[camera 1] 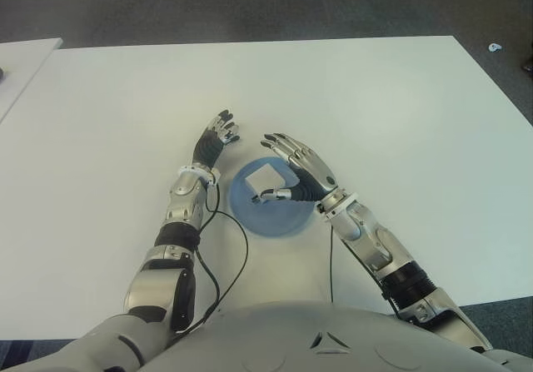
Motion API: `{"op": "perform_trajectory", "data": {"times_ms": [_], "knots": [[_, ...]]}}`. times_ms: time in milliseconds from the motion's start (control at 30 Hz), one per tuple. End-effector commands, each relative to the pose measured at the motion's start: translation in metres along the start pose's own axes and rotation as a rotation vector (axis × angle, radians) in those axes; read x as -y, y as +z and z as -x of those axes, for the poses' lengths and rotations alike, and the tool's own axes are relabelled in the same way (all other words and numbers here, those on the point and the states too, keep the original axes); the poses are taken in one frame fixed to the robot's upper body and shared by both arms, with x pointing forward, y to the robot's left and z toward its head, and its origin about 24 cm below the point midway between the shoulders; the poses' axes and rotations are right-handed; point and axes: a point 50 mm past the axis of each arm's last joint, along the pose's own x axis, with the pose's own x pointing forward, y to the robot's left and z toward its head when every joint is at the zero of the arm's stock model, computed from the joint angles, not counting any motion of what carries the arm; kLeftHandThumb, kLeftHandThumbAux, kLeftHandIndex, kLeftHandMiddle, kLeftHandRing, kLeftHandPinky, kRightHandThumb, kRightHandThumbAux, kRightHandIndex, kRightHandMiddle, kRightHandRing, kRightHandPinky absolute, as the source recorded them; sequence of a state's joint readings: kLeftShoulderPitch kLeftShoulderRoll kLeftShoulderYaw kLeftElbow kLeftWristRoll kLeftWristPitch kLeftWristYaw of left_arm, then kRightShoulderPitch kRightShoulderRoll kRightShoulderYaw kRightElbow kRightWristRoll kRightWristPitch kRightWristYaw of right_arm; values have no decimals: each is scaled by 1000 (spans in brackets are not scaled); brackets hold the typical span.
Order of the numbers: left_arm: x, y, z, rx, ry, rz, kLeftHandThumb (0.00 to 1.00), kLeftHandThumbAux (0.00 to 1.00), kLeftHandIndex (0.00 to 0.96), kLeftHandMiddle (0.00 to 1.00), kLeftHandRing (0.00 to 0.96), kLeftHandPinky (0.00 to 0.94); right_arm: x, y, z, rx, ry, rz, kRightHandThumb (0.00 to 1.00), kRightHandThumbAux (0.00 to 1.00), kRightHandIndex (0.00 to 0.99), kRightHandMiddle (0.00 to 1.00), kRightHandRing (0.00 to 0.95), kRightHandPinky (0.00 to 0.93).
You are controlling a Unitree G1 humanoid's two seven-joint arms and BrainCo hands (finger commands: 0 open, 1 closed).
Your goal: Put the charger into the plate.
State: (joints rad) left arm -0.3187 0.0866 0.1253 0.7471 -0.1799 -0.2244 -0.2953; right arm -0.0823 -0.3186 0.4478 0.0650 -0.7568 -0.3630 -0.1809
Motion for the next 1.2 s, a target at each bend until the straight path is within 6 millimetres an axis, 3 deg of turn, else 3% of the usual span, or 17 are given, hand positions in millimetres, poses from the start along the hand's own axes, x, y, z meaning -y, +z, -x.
{"op": "perform_trajectory", "data": {"times_ms": [33, 300, 733, 1133, 1200], "knots": [[-2, -22, 12, -95, 12, 16, 84, 650, 51, 50, 48, 94, 9, -6, 6, -16, 6, -1, 255, 133, 0, 0, 0, 0], [-1, -23, 12, -105, 5, 14, 103, 642, 48, 41, 40, 89, 20, -24, 8, -138, -83, -69, 201, 199, 0, 0, 0, 0], [-3, -23, 12, -115, -3, 1, 107, 644, 47, 37, 38, 92, 19, -67, 10, -373, -319, -376, 95, 432, 0, 0, 0, 0], [-4, -24, 14, -117, -1, 1, 112, 644, 47, 43, 44, 97, 7, -92, 14, -518, -366, -645, 73, 565, 0, 0, 0, 0], [-5, -24, 14, -113, -3, -8, 114, 645, 48, 43, 44, 95, -6, -98, 21, -564, -360, -752, 76, 611, 0, 0, 0, 0]]}}
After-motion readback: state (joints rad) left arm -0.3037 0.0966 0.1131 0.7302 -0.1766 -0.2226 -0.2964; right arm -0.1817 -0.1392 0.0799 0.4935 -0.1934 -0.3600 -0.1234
